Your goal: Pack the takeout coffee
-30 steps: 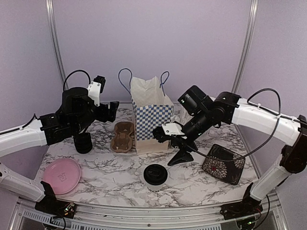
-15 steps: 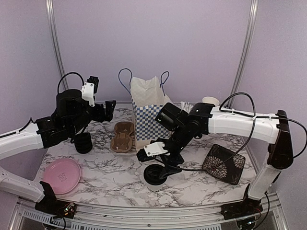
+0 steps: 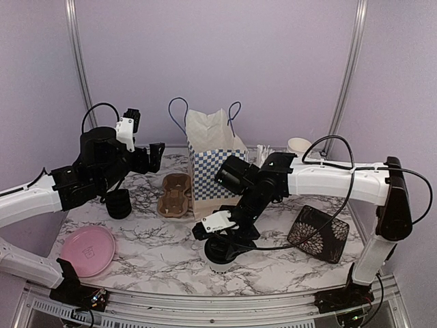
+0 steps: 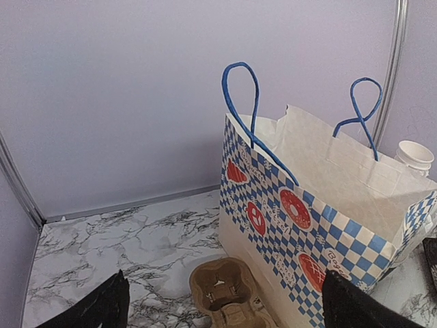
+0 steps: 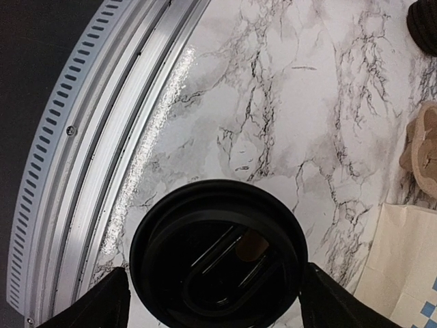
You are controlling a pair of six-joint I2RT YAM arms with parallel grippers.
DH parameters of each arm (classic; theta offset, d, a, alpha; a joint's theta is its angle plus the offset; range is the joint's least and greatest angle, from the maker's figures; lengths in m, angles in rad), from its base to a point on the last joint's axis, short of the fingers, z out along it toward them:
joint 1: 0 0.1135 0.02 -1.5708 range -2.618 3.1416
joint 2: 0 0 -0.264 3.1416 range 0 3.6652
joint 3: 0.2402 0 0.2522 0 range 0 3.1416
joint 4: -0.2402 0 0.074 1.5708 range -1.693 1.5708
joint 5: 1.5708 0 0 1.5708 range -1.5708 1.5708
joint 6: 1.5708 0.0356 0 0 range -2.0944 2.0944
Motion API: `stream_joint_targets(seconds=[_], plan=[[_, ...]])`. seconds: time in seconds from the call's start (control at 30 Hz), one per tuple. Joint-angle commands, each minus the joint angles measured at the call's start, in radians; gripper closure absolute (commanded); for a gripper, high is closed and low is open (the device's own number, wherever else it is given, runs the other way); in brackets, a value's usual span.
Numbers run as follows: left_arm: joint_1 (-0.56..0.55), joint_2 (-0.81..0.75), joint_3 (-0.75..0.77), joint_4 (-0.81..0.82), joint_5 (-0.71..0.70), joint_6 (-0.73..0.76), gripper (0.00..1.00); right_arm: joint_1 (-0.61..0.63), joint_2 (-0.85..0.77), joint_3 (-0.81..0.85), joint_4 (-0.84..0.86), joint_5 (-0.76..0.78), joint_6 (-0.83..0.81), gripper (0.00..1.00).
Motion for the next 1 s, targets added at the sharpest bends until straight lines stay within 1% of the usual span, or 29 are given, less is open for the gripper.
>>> stream_joint_targets(seconds=[0.0, 0.3, 0.8, 0.87, 0.97], plan=[[0.007, 0.006, 0.015, -0.007, 0.007, -0.014, 0.01, 0.025, 0.013, 0.036, -0.022, 0.042, -0.002, 0.19], [0.012, 0.012, 0.019, -0.012, 0.01, -0.014, 0.01, 0.061, 0.024, 0.015, -0.01, 0.118, 0.013, 0.27], [0.027, 0.021, 0.026, -0.02, 0.02, -0.018, 0.01, 0.068, 0.021, 0.007, -0.025, 0.138, 0.009, 0.23], [0.03, 0.022, 0.025, -0.02, 0.025, -0.018, 0.01, 0.067, 0.024, 0.007, -0.026, 0.145, 0.012, 0.23], [0.034, 0.026, 0.028, -0.021, 0.03, -0.021, 0.01, 0.068, 0.025, 0.007, -0.019, 0.161, 0.019, 0.29]])
